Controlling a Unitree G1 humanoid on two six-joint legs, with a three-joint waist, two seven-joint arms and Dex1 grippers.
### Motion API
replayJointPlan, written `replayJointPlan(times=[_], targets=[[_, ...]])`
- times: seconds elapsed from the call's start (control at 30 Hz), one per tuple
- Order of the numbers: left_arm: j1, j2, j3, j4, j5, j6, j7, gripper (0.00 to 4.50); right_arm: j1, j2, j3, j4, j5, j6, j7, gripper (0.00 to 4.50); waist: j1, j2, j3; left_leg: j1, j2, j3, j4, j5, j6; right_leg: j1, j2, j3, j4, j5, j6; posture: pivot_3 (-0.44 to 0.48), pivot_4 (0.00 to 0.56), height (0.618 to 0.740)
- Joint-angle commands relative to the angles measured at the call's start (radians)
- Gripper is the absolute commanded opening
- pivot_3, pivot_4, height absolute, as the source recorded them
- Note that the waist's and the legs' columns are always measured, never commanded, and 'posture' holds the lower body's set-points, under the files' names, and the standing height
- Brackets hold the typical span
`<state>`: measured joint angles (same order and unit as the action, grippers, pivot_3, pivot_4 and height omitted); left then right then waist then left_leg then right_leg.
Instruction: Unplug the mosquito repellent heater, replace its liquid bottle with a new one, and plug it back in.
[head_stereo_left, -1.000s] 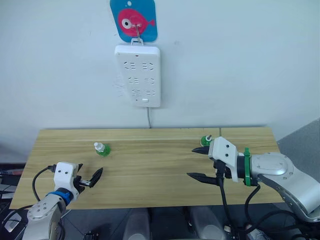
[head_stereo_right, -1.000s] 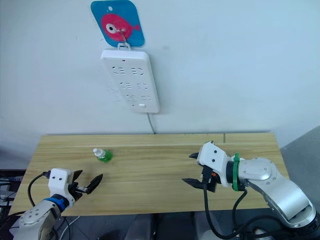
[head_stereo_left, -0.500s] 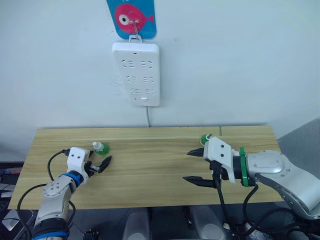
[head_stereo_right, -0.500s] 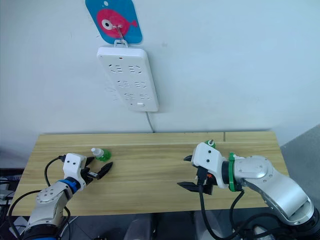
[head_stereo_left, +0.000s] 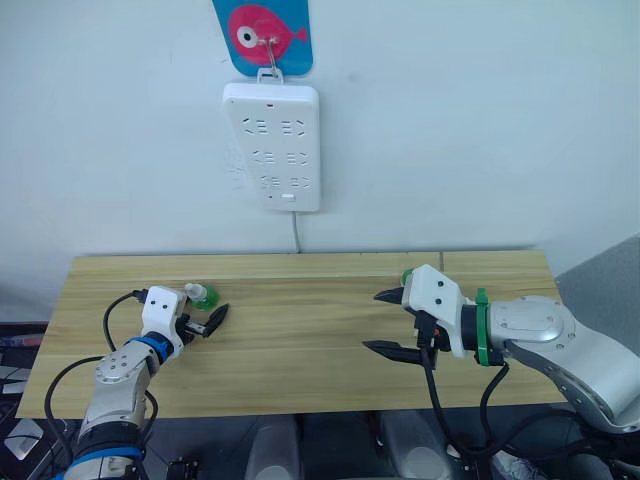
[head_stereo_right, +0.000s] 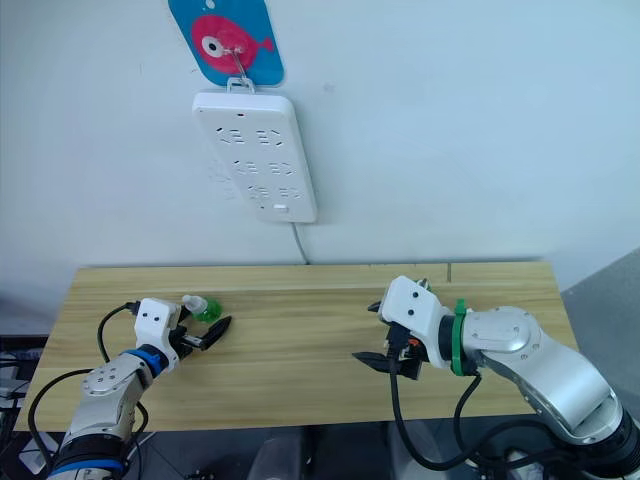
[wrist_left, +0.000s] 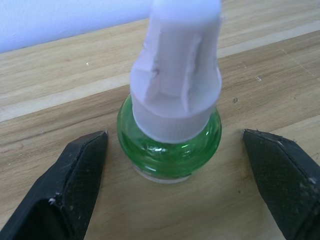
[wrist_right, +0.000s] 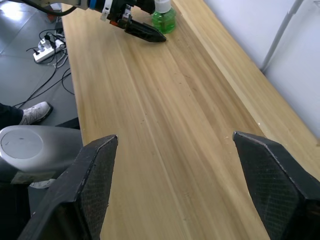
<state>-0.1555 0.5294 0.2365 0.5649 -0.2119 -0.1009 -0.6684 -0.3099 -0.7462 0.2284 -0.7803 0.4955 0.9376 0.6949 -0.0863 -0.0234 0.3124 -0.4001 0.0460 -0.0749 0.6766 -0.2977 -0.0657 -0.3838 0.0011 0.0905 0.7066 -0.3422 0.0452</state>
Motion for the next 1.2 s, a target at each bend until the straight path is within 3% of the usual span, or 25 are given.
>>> replayJointPlan(times=[0.03, 0.17, 0.33, 0.83, 1.2], targets=[[0.008, -0.011, -0.006, -0.001, 0.004, -0.014, 0.003, 4.50, -0.008, 0.005, -0.024, -0.040, 0.023, -0.001, -0.005, 3.83, 0.000, 0.000, 0.000, 0.000, 0.000, 0.000, 0.000, 0.000, 0.000, 0.000, 0.000, 0.000, 0.000, 0.000, 0.000, -0.116, 0.325, 0.740], [0.012, -0.018, -0.006, -0.013, -0.003, -0.007, 0.002, 3.70, -0.013, 0.026, -0.037, -0.024, 0.010, -0.015, -0.026, 3.86, 0.001, 0.000, 0.000, 0.000, 0.000, 0.000, 0.000, 0.000, 0.000, 0.000, 0.000, 0.000, 0.000, 0.000, 0.000, -0.104, 0.330, 0.740], [0.032, -0.016, -0.003, -0.021, -0.001, -0.009, 0.006, 2.23, -0.011, 0.038, -0.044, -0.013, 0.006, -0.034, -0.030, 3.86, 0.002, 0.000, 0.001, 0.000, 0.000, 0.000, 0.000, 0.000, 0.000, 0.000, 0.000, 0.000, 0.000, 0.000, 0.000, -0.098, 0.327, 0.740], [0.088, 0.010, -0.020, -0.129, -0.001, 0.007, -0.027, 2.20, 0.001, 0.094, -0.042, 0.021, -0.009, -0.138, -0.036, 3.86, 0.002, 0.000, 0.000, 0.000, 0.000, 0.000, -0.001, 0.001, -0.002, 0.000, -0.001, 0.000, 0.000, 0.000, 0.000, -0.074, 0.285, 0.740], [0.167, 0.084, -0.068, -0.579, -0.105, 0.207, -0.183, 2.20, -0.013, 0.119, -0.010, 0.131, -0.061, -0.269, -0.005, 3.86, 0.006, -0.003, -0.007, -0.002, 0.000, -0.003, -0.001, 0.006, -0.011, -0.001, -0.003, -0.003, 0.000, 0.000, 0.000, -0.052, 0.198, 0.740]])
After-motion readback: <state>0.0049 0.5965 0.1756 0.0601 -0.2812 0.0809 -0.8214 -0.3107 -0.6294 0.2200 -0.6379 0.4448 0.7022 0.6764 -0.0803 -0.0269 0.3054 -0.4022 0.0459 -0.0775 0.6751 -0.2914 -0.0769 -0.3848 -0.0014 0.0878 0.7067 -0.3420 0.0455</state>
